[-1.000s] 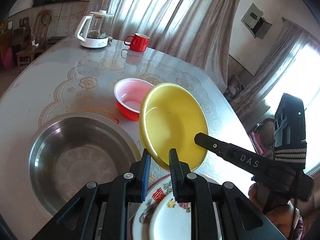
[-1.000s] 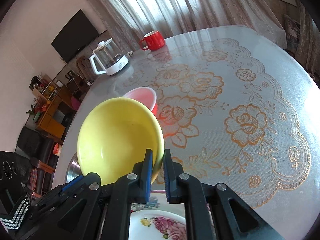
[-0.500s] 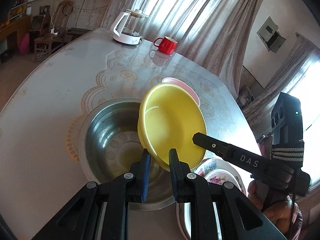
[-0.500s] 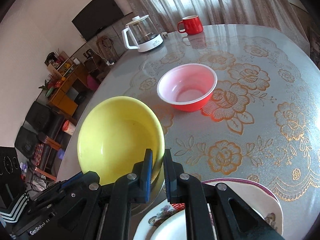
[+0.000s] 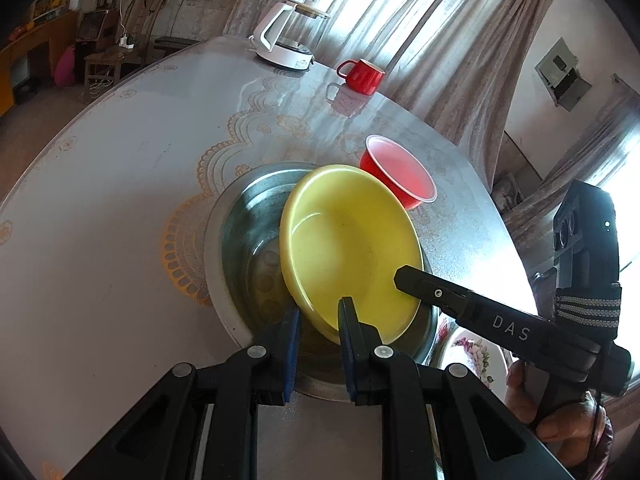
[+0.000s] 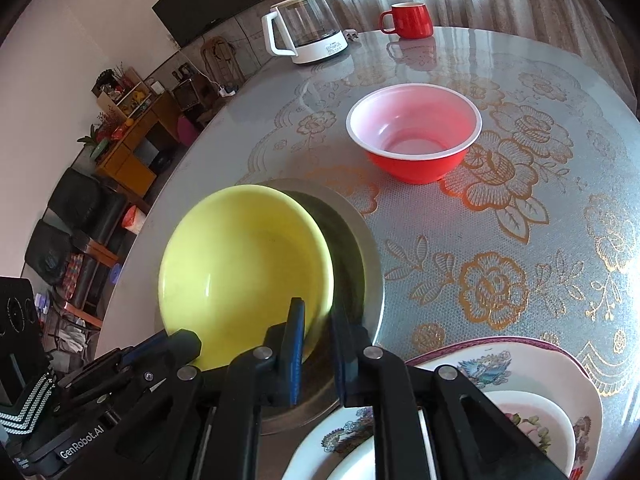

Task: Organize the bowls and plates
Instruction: 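Lower the yellow bowl into the steel bowl with the left tool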

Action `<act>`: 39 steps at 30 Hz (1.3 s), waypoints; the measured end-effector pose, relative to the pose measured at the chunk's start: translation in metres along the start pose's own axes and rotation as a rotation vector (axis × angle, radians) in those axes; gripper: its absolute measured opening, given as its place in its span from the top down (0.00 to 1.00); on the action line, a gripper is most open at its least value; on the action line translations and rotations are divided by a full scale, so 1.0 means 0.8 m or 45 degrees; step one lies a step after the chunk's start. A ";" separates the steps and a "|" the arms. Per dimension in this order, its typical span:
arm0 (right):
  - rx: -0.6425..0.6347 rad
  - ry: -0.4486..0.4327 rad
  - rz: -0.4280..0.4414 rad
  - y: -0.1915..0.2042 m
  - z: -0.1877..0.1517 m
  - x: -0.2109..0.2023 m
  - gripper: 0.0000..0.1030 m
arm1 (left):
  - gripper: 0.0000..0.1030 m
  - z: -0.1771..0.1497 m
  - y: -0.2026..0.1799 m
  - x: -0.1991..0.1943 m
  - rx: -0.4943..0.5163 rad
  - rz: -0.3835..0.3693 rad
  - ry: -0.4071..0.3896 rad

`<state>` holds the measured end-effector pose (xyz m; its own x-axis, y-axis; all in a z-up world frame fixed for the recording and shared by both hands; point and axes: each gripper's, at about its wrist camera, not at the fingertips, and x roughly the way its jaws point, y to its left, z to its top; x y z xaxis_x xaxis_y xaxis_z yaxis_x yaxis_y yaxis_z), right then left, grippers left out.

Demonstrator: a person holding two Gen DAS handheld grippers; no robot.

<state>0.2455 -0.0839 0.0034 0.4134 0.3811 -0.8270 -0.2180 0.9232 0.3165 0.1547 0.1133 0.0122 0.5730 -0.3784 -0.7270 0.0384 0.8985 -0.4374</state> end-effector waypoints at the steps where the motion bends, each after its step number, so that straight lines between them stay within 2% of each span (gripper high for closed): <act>1: -0.004 -0.002 -0.003 0.001 0.000 0.000 0.88 | 0.82 0.000 0.001 0.001 -0.003 0.005 -0.001; 13: -0.020 -0.021 -0.008 -0.001 -0.002 -0.002 0.87 | 0.80 -0.009 0.002 -0.005 0.013 0.040 -0.036; 17: -0.026 -0.025 -0.008 0.002 -0.002 -0.001 0.87 | 0.80 -0.010 -0.002 -0.005 0.046 0.112 -0.071; 25: -0.024 -0.030 0.008 0.000 -0.004 -0.004 0.84 | 0.76 -0.007 0.004 -0.010 0.012 0.114 -0.077; 39: -0.034 -0.042 0.040 -0.002 -0.004 -0.006 0.83 | 0.74 -0.007 -0.004 -0.016 0.050 0.144 -0.110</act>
<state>0.2415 -0.0870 0.0054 0.4347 0.4119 -0.8009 -0.2547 0.9092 0.3294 0.1424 0.1139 0.0199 0.6437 -0.2553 -0.7214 0.0004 0.9428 -0.3332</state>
